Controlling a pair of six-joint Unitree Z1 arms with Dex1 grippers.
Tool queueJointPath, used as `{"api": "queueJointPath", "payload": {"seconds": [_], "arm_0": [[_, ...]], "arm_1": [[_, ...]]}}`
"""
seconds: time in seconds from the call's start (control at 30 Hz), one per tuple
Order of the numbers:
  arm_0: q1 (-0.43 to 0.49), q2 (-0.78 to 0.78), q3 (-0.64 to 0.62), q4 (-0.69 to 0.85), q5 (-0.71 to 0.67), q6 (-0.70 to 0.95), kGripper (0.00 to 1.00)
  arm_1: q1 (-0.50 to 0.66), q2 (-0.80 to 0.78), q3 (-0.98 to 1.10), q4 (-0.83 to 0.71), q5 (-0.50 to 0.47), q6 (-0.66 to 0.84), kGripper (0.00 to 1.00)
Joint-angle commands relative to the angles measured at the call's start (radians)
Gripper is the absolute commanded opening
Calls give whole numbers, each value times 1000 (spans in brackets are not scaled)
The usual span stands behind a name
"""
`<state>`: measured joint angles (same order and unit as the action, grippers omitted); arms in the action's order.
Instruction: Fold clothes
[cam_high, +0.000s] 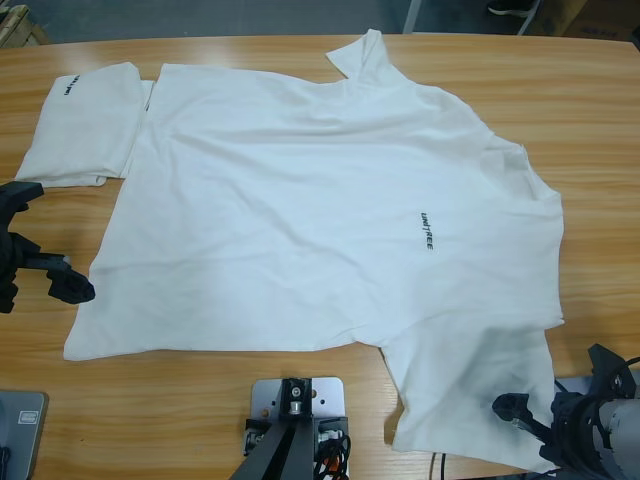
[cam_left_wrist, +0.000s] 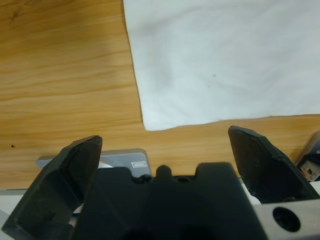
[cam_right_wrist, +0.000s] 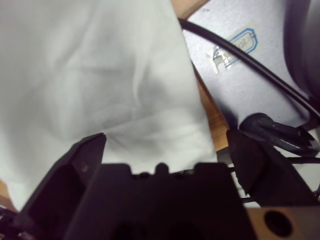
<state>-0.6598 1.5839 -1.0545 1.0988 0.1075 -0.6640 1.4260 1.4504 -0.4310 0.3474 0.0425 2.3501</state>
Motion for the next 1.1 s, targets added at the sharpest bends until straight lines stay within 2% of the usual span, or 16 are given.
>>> {"api": "queueJointPath", "payload": {"seconds": [0.03, 0.2, 0.33, 0.5, 0.73, 0.8, 1.1], "arm_0": [[-6, 42, 23, 3, 29, 19, 1000], [-6, 48, 24, 3, 31, 23, 1000], [-6, 52, 22, 2, 32, 26, 1000], [-6, 65, 25, 0, 32, 23, 1000], [-6, 57, 39, 0, 34, 19, 1000], [-6, 48, 44, 0, 34, 17, 1000], [-6, 41, 50, 2, 33, 22, 1000]], "arm_1": [[14, 120, 23, -154, 4, 20, 945], [14, 146, 23, -210, -6, 17, 945], [14, 120, 12, -194, -21, -16, 945], [1, 38, -84, 44, -52, -173, 945], [-1, -13, -152, 254, -70, -178, 945], [-1, -19, -145, 251, -73, -164, 945], [-1, 38, -95, 53, -70, -102, 941]]}}
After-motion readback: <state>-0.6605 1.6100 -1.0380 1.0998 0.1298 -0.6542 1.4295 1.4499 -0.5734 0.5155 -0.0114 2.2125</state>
